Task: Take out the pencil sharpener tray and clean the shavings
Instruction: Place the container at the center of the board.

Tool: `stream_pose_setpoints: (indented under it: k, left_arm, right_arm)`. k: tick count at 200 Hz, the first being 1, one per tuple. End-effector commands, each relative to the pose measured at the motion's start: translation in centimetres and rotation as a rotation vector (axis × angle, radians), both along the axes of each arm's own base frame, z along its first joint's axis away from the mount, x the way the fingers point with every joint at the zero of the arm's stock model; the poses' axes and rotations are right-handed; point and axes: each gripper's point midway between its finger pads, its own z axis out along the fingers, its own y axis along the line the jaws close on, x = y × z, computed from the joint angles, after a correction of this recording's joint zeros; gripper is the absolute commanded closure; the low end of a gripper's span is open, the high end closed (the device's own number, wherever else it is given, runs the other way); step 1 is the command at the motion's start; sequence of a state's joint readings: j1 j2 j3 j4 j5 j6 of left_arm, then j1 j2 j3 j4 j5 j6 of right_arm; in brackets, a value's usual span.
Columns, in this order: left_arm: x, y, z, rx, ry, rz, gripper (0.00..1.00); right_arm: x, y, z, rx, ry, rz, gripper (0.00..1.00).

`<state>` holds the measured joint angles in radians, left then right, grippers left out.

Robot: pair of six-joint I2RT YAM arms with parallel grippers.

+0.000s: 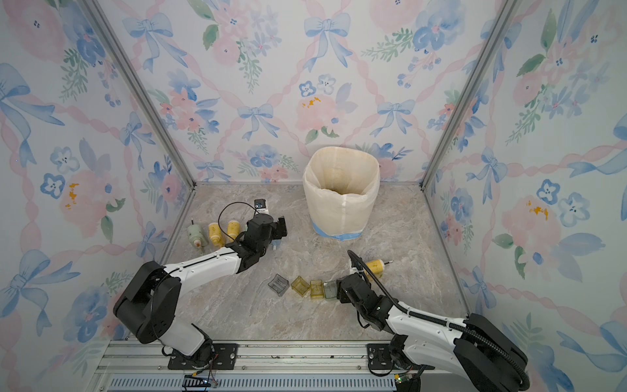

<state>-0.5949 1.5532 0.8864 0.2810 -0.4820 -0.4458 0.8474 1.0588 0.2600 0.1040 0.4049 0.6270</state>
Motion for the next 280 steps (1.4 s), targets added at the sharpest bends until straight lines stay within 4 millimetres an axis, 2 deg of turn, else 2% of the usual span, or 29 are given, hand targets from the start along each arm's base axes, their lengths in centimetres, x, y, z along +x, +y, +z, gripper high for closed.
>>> stream_pose_setpoints:
  k: [1, 12, 65, 90, 116, 154, 197, 223, 251, 280]
  left_arm:
    - [-0.7, -0.1, 0.7, 0.005, -0.008, -0.023, 0.08]
    - [-0.8, -0.4, 1.0, -0.002, -0.012, -0.033, 0.02]
    - [-1.5, -2.7, 1.9, -0.011, -0.026, -0.132, 0.02]
    - [-2.4, -4.3, 2.5, -0.037, -0.05, -0.226, 0.02]
    - [-3.3, -5.8, 3.0, -0.063, -0.07, -0.318, 0.02]
    - [-5.4, -9.1, 3.7, -0.116, -0.113, -0.497, 0.02]
    - [-8.0, -13.7, 2.6, -0.142, -0.108, -0.736, 0.02]
    - [-8.7, -14.9, 2.5, -0.168, -0.119, -0.77, 0.02]
    - [-10.6, -17.3, 2.6, -0.215, -0.13, -0.893, 0.02]
    - [-12.8, -20.3, 1.9, -0.208, -0.123, -1.018, 0.02]
  right_arm:
    - [-0.5, -0.3, -0.1, 0.014, 0.009, -0.015, 0.31]
    - [-0.5, -0.2, 0.2, 0.024, 0.004, -0.015, 0.31]
    - [-0.3, 0.1, 2.2, 0.05, -0.025, -0.006, 0.3]
    - [0.0, -0.1, 3.8, 0.057, -0.05, -0.006, 0.18]
    - [0.4, -0.7, 5.7, 0.054, -0.09, -0.006, 0.11]
    - [0.9, -2.9, 8.7, 0.09, -0.132, -0.058, 0.08]
    - [1.3, -6.7, 10.9, 0.122, -0.154, -0.176, 0.07]
    - [1.3, -8.9, 11.7, 0.135, -0.146, -0.259, 0.07]
    - [1.3, -10.7, 13.1, 0.145, -0.164, -0.321, 0.07]
    - [1.3, -12.6, 14.6, 0.143, -0.18, -0.39, 0.07]
